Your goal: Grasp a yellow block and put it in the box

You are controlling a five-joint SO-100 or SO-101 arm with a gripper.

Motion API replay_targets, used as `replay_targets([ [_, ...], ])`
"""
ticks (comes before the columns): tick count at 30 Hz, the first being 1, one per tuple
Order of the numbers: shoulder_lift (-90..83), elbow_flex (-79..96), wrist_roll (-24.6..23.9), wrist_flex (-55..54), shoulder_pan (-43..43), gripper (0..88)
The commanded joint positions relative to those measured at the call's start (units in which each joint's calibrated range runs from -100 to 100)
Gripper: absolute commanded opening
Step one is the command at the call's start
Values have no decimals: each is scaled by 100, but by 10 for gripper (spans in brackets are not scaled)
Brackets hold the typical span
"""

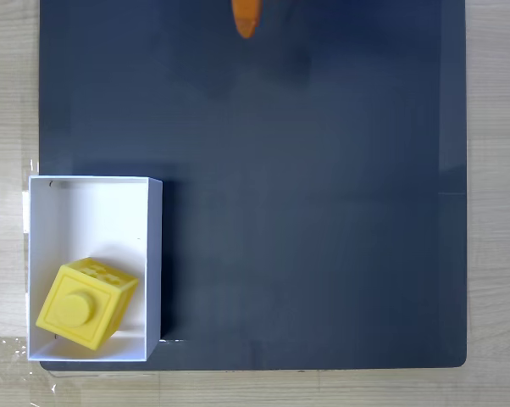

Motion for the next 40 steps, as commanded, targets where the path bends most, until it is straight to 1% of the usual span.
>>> replay_targets([
  [1,-1560,1532,330,55,-28,19],
  [3,-2238,2247,524,151,5,19],
  [6,-2966,2988,650,447,30,10],
  [11,-2890,3368,608,273,-37,10],
  [40,-2924,3395,613,273,-28,13],
])
